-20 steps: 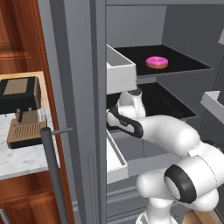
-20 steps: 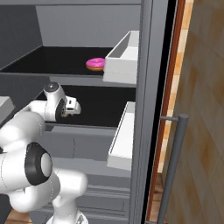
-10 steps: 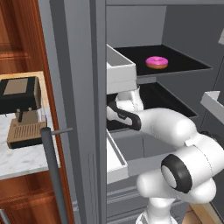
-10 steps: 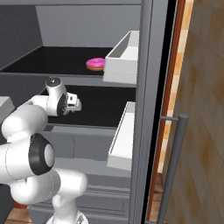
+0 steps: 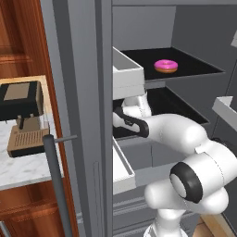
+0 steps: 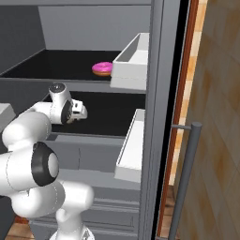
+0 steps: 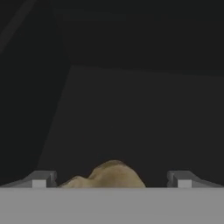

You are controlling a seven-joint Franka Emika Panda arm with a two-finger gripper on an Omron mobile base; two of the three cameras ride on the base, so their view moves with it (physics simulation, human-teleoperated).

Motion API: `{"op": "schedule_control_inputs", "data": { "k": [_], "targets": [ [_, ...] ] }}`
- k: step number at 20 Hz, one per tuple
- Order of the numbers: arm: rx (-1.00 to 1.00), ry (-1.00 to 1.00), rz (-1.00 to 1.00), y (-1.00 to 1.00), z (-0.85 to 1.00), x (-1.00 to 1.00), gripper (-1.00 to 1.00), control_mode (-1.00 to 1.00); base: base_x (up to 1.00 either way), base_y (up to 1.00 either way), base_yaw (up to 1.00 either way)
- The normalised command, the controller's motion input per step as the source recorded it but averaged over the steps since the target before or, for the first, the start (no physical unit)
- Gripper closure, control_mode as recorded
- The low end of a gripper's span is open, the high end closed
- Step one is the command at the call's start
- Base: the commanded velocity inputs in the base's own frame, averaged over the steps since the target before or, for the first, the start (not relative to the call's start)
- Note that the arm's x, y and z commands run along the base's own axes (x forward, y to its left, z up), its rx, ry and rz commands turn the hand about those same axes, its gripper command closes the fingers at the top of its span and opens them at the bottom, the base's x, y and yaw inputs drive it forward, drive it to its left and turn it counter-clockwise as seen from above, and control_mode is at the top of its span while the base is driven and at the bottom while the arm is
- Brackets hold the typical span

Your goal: Retrieve the bottle and the shaker from the cabinet and place them next to the mixing bowl on the counter. Then add garlic from the fridge to the mixing bowl.

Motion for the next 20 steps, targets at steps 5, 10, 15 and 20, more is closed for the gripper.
{"op": "schedule_control_inputs", "data": {
  "k": [5,10,15,20],
  "targets": [
    [0.0,0.0,0.0,0.0,0.0,0.0,-1.0,-1.0,0.0,0.0,0.0],
    [0.0,0.0,0.0,0.0,0.0,0.0,1.0,-1.0,0.0,0.0,0.0],
    [0.0,0.0,0.0,0.0,0.0,0.0,1.0,-1.0,0.0,0.0,0.0],
    [0.0,0.0,0.0,0.0,0.0,-0.04,1.0,-1.0,0.0,0.0,0.0]
  ]
}}
